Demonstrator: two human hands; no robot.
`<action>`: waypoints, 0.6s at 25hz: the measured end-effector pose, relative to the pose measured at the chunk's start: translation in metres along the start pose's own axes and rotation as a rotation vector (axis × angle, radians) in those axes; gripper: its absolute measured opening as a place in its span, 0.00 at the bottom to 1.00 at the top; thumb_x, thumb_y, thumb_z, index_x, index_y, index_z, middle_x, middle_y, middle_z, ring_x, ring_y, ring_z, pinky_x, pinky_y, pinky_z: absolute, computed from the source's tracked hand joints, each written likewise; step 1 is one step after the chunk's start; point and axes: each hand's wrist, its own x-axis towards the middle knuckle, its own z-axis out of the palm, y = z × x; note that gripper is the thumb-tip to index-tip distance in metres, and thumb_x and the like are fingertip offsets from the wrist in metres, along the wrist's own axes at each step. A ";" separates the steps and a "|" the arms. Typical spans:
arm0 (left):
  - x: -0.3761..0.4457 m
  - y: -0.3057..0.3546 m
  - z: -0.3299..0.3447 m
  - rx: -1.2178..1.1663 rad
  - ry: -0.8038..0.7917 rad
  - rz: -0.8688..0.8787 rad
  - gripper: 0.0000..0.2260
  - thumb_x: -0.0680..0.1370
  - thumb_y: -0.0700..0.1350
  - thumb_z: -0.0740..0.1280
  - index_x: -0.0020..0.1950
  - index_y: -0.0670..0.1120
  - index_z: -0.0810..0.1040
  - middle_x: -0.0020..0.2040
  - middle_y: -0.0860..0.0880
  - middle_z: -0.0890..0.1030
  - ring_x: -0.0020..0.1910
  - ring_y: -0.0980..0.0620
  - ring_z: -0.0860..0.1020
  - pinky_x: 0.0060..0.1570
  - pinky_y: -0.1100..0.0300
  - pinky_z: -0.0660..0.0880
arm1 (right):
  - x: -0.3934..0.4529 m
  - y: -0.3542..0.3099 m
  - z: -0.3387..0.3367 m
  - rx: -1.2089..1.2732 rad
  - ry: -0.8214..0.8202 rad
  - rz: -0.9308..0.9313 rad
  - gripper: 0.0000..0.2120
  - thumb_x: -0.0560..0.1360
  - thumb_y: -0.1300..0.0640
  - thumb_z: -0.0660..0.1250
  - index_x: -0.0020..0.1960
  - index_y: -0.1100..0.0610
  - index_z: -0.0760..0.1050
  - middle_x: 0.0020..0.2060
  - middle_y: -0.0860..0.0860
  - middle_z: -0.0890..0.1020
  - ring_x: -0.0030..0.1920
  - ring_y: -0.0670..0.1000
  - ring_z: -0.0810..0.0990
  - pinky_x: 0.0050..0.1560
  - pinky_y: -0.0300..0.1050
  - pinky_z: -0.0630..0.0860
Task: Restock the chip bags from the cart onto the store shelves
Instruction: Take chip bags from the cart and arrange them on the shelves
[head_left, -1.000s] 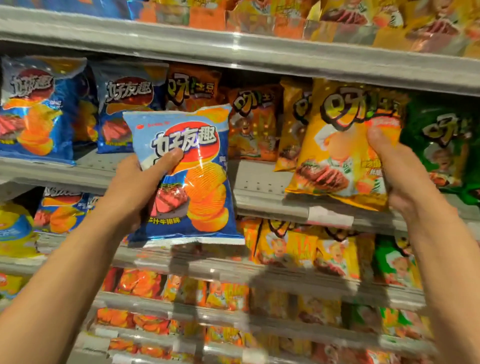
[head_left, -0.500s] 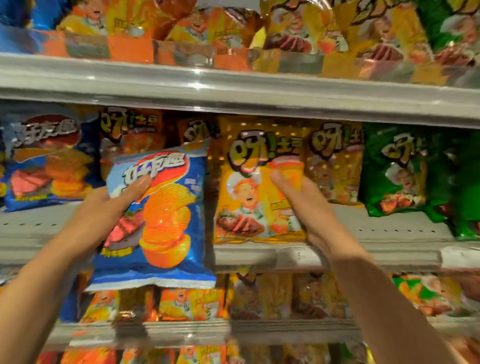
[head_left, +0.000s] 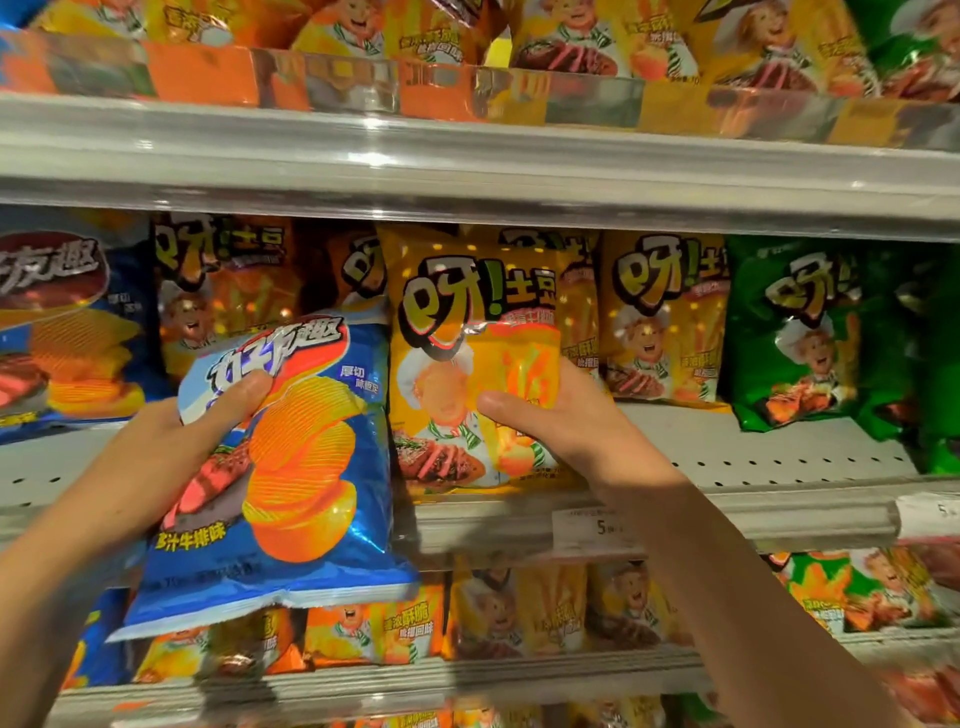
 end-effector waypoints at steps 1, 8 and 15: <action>-0.001 0.001 0.001 -0.006 -0.009 0.010 0.41 0.71 0.76 0.64 0.27 0.36 0.68 0.19 0.33 0.67 0.16 0.48 0.62 0.19 0.63 0.66 | 0.001 0.000 -0.006 0.016 0.011 -0.014 0.15 0.74 0.50 0.76 0.60 0.42 0.80 0.55 0.46 0.87 0.56 0.48 0.85 0.59 0.51 0.82; -0.029 0.030 0.016 -0.095 -0.042 0.065 0.30 0.78 0.66 0.64 0.24 0.46 0.72 0.18 0.43 0.70 0.14 0.51 0.63 0.19 0.67 0.64 | -0.013 0.003 -0.041 0.116 0.256 -0.035 0.22 0.62 0.49 0.78 0.55 0.48 0.76 0.46 0.44 0.88 0.46 0.47 0.88 0.38 0.37 0.82; -0.027 0.034 0.023 -0.218 0.020 0.085 0.13 0.79 0.56 0.66 0.46 0.47 0.81 0.29 0.54 0.82 0.22 0.61 0.77 0.25 0.70 0.69 | -0.026 0.011 -0.049 0.042 0.317 0.019 0.33 0.60 0.44 0.78 0.62 0.50 0.75 0.48 0.43 0.88 0.44 0.45 0.88 0.34 0.36 0.81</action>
